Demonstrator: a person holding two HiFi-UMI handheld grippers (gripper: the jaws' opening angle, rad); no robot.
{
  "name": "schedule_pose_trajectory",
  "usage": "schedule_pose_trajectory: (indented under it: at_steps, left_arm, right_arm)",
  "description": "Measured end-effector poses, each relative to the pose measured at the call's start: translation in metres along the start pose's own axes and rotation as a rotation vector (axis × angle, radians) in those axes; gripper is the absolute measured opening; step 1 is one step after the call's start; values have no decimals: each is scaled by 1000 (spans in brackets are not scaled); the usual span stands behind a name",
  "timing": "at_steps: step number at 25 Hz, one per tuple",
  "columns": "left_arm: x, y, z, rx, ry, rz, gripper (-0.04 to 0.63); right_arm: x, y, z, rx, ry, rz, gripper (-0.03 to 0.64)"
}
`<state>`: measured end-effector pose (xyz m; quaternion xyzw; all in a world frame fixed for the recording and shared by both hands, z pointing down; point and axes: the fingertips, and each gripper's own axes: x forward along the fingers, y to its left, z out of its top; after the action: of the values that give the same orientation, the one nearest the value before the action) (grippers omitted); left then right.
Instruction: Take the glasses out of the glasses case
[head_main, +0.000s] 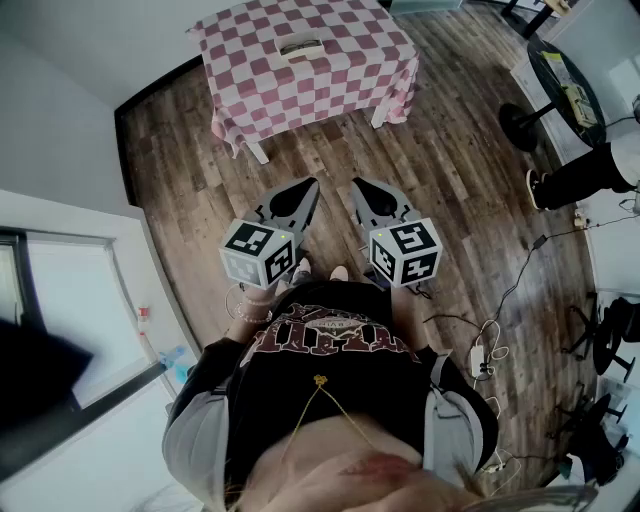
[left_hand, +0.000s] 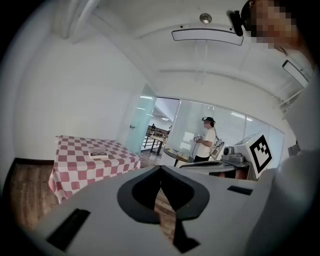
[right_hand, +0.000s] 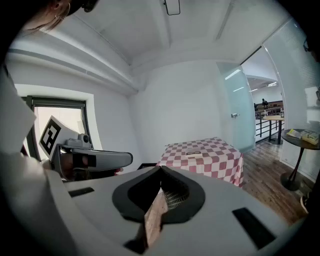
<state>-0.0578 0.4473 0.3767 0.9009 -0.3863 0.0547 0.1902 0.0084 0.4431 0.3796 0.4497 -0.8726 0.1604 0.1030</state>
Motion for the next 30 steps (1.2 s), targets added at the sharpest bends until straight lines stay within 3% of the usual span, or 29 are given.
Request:
schedule_pose_trajectory:
  at_steps: [16, 23, 30]
  left_arm:
    - [7, -5, -22, -20, 9, 66, 9]
    - [19, 31, -10, -31, -7, 80, 9]
    - [58, 89, 17, -23, 8, 36, 9]
  right_arm:
    - [-11, -26, -5, -12, -15, 37, 20]
    - [17, -36, 5, 6, -31, 35, 21]
    - [76, -54, 30, -7, -31, 11, 21]
